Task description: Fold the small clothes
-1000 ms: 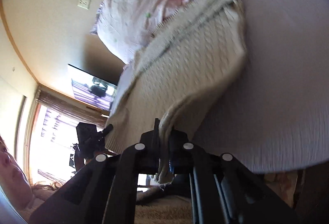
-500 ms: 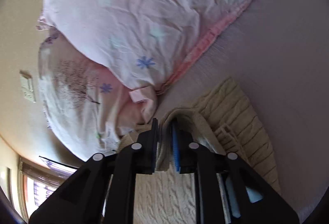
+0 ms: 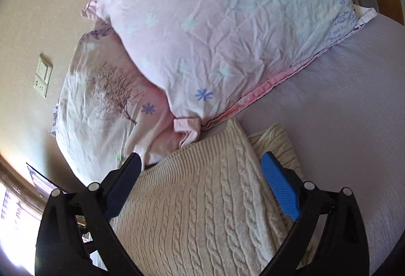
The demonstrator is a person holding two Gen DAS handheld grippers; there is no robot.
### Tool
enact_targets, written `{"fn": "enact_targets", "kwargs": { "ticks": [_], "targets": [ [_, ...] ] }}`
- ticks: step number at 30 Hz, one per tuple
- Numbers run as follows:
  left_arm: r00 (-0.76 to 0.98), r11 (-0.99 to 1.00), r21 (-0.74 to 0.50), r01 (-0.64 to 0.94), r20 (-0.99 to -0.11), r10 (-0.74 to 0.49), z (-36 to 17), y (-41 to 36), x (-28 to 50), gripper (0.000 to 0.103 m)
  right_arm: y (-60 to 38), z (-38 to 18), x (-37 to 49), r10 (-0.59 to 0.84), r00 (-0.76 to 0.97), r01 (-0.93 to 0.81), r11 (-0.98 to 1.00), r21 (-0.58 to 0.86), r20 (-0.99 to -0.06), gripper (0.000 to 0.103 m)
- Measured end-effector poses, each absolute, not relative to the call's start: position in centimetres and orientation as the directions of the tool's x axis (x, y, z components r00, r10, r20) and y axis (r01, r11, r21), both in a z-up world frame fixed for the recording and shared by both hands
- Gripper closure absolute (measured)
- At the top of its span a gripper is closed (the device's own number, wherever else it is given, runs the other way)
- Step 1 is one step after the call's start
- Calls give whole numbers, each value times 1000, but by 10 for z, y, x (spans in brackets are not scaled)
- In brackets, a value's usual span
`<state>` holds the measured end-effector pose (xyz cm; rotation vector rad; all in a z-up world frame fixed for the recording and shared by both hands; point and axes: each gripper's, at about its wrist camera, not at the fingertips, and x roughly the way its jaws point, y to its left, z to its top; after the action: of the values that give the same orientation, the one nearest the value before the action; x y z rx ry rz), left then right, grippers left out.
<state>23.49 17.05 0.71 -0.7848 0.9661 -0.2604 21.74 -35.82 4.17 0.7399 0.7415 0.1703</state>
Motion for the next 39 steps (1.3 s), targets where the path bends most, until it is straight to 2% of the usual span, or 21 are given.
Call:
{"fn": "enact_targets", "kwargs": {
  "ticks": [1, 4, 6, 7, 8, 11, 16, 20, 21, 24, 25, 27, 28, 29, 30, 31, 33, 36, 37, 38, 39],
  "targets": [
    [553, 690, -712, -125, -628, -548, 1, 167, 234, 42, -356, 41, 216, 399, 729, 102, 740, 665, -557, 7],
    [558, 686, -722, -90, -607, -566, -1, 152, 232, 44, -352, 41, 209, 415, 722, 84, 742, 666, -554, 7],
    [551, 674, -734, -80, -596, -584, -3, 141, 232, 49, -354, 41, 203, 423, 720, 77, 739, 669, -550, 7],
    [546, 670, -737, -84, -597, -588, -6, 136, 233, 61, -356, 40, 200, 425, 721, 77, 736, 673, -547, 7],
    [536, 651, -753, -99, -591, -603, -11, 132, 234, 81, -359, 40, 197, 429, 722, 76, 731, 678, -543, 7],
    [553, 531, -839, -119, -500, -666, -12, 126, 234, 85, -371, 42, 187, 435, 730, 69, 721, 690, -528, 7],
    [560, 407, -910, 77, -298, -773, 55, 69, 237, 86, -397, 63, 160, 366, 790, 54, 758, 651, -492, 7],
    [412, 284, -925, 252, -163, -897, 84, -41, 248, 86, -420, 71, 144, 296, 831, 82, 773, 630, -471, 7],
    [348, 273, -924, 268, -172, -922, 80, -76, 251, 85, -425, 70, 144, 290, 830, 93, 769, 632, -476, 7],
    [129, 372, -899, 231, -350, -928, 51, -171, 259, 83, -434, 61, 150, 307, 797, 128, 756, 642, -520, 7],
    [69, 380, -896, 229, -374, -925, 43, -187, 258, 83, -437, 58, 153, 319, 783, 133, 752, 646, -533, 7],
    [29, 301, -918, 259, -304, -952, 45, -188, 251, 83, -440, 53, 157, 351, 756, 126, 751, 648, -553, 7],
    [66, 295, -908, 296, -289, -955, 54, -176, 248, 79, -440, 51, 160, 368, 744, 116, 750, 651, -557, 7],
    [129, 313, -889, 334, -286, -950, 65, -158, 244, 61, -440, 48, 163, 386, 732, 113, 743, 659, -561, 8],
    [202, 346, -869, 355, -290, -936, 73, -139, 242, 48, -439, 46, 166, 418, 713, 102, 732, 673, -563, 10],
    [286, 402, -845, 352, -312, -906, 81, -119, 241, 31, -435, 43, 170, 455, 690, 85, 722, 687, -563, 18],
    [404, 530, -788, 314, -395, -825, 85, -83, 242, 29, -426, 37, 177, 458, 647, 97, 743, 662, -610, 29],
    [456, 659, -717, 227, -519, -723, 72, -56, 250, 29, -415, 21, 189, 414, 586, 158, 785, 599, -697, 30],
    [448, 676, -707, 205, -546, -707, 63, -51, 250, 29, -412, 15, 191, 433, 572, 158, 775, 611, -697, 37],
    [435, 686, -702, 191, -566, -700, 56, -47, 249, 29, -406, 12, 194, 450, 567, 134, 776, 616, -690, 48],
    [424, 692, -698, 185, -579, -697, 49, -45, 248, 29, -399, 14, 198, 428, 572, 109, 806, 581, -700, 90]
  ]
}}
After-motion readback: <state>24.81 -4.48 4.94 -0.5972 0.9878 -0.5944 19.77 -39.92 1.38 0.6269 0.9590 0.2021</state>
